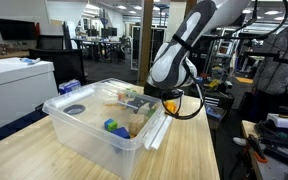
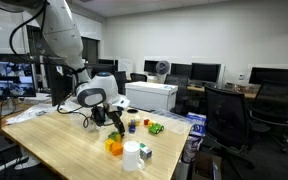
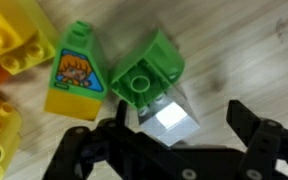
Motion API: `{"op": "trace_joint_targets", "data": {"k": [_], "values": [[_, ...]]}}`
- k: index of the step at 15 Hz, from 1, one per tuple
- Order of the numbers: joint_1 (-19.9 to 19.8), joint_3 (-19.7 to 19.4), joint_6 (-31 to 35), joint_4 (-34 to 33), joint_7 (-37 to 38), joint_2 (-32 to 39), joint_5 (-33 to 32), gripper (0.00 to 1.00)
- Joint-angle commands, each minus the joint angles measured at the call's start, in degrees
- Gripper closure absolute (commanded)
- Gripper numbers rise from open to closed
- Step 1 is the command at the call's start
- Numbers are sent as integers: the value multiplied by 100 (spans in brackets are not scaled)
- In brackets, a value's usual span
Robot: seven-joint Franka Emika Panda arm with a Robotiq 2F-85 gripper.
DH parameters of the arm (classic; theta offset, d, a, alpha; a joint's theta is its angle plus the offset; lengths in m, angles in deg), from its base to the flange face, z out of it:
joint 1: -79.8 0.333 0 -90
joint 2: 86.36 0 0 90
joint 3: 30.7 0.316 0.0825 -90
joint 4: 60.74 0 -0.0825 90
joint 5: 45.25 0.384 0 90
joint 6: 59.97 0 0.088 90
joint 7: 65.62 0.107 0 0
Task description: Move the clear storage box a little to the left, pick up the white lego block from the table and put it in the clear storage container, pick up the blue lego block from the table and put it in the clear storage container
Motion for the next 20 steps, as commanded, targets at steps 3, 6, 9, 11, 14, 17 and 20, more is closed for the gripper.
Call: {"op": "trace_joint_targets", "data": {"k": [3, 6, 9, 11, 14, 17, 20], "values": [[227, -189, 241, 368, 151, -213, -67, 0], [119, -65, 426, 349, 118, -217, -54, 0], [68, -20, 604, 327, 170, -224, -63, 33], [88, -36, 595, 322, 239, -223, -59, 49], [136, -83, 530, 344, 307, -245, -57, 69], [141, -94, 506, 356, 351, -272, -51, 86], [88, -34, 519, 404, 342, -345, -47, 86]]}}
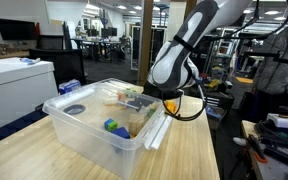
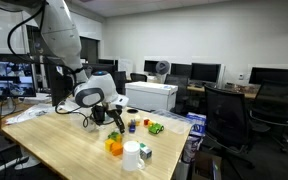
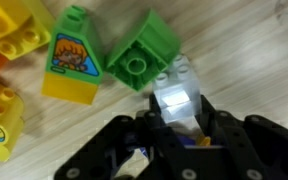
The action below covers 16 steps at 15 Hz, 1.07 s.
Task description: Move the clear storage box a little to the left, pick up the white lego block from the table and put it in the clear storage container, pick up the blue lego block from the table and put it in the clear storage container
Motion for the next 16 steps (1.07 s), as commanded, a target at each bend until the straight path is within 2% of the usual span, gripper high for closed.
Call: {"op": "trace_joint_targets", "data": {"k": [1, 11, 15, 16], "values": [[-75, 83, 23, 300, 155, -324, -45, 86], [-338, 443, -63, 850, -6, -1538, 111, 86], [-750, 918, -369, 963, -10, -2176, 295, 86], [-699, 1009, -531, 926, 24, -2248, 322, 86]]}}
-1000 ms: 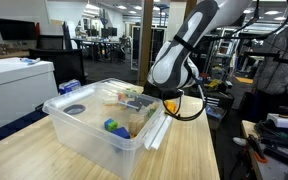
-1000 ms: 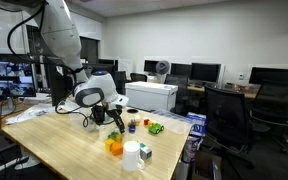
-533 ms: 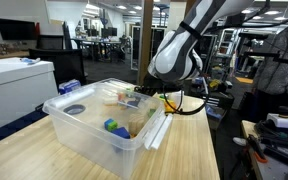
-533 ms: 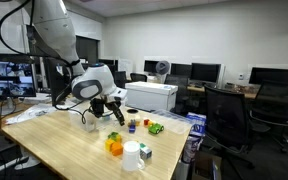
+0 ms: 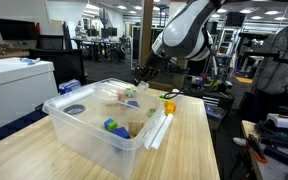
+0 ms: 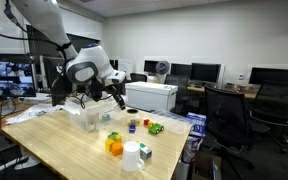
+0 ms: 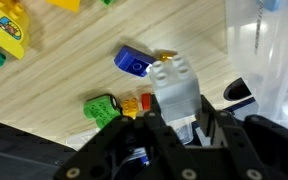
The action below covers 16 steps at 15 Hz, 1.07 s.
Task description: Move the clear storage box a little to the left, pick up the white lego block from the table and put it in the clear storage container, pick up the blue lego block from the table and put it in the clear storage container
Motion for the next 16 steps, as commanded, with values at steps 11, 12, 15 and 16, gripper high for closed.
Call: {"op": "trace_joint_targets", "data": {"k": [11, 12, 15, 16], "values": [[1783, -222, -664, 216, 915, -110, -1014, 86], [1972, -445, -654, 182, 1141, 63, -1294, 86], [2554, -1084, -710, 14, 1554, 453, -1827, 52], [2703, -1208, -601, -33, 1596, 461, -1904, 34]]}}
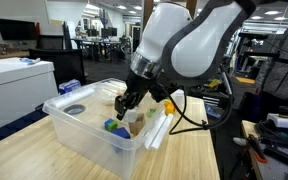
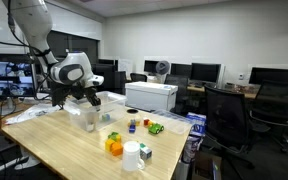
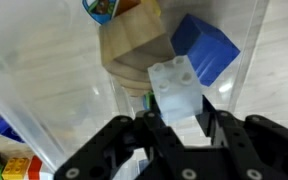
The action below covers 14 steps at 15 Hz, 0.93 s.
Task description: Move the clear storage box a little to the left, pick up the white lego block from the table and put it in the clear storage container, pick up the blue lego block from the table and put it in the clear storage container
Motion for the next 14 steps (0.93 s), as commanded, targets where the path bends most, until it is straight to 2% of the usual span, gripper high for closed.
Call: {"op": "trace_joint_targets", "data": {"k": [1, 2, 4, 6, 11, 14], "values": [[517, -483, 93, -104, 307, 262, -355, 30], [734, -646, 69, -115, 147, 298, -171, 22], [901, -742, 62, -123, 121, 331, -137, 8], [995, -773, 56, -107, 89, 286, -112, 0], [955, -678, 11, -146, 38, 71, 22, 0], [607, -419, -159, 78, -38, -696, 430, 0]]}}
